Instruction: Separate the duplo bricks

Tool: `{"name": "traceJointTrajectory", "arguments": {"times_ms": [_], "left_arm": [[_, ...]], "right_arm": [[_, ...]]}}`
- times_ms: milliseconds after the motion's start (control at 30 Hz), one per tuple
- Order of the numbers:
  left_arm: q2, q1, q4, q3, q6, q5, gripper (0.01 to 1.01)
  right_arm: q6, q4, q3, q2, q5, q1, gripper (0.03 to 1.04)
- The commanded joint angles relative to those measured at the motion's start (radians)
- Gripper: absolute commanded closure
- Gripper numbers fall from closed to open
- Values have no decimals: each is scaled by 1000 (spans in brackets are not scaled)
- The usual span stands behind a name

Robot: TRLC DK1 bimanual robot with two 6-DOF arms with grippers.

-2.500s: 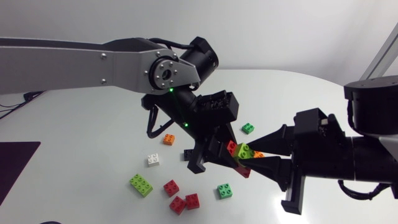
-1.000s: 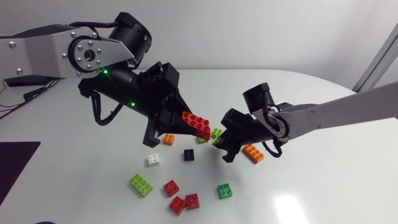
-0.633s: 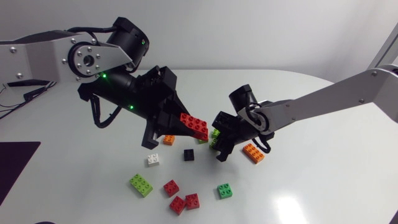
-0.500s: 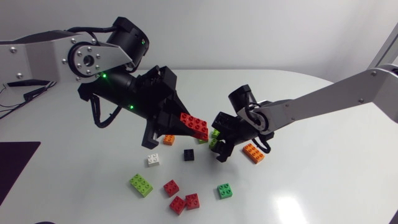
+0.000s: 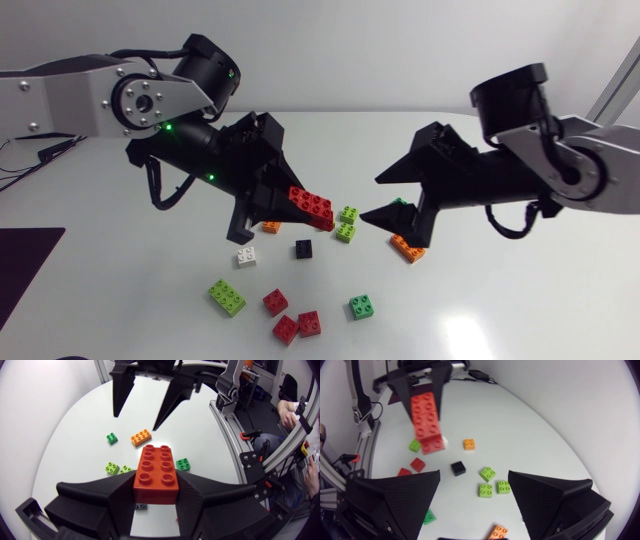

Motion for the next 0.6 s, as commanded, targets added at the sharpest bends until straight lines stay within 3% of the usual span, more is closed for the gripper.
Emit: {"name": "traceJointTrajectory", "arguments": {"times_ms": [0, 167, 567], "left_arm": [[-13, -20, 4, -25, 8, 7, 756], [-6, -57, 4, -13, -14, 8, 757], [10, -120, -2, -13, -40, 8, 756]], "right_arm": [[-8, -67, -53, -61, -37, 19, 70], [-3, -99, -66, -93, -63, 94, 70], [18, -93, -61, -99, -77, 151, 102]]}}
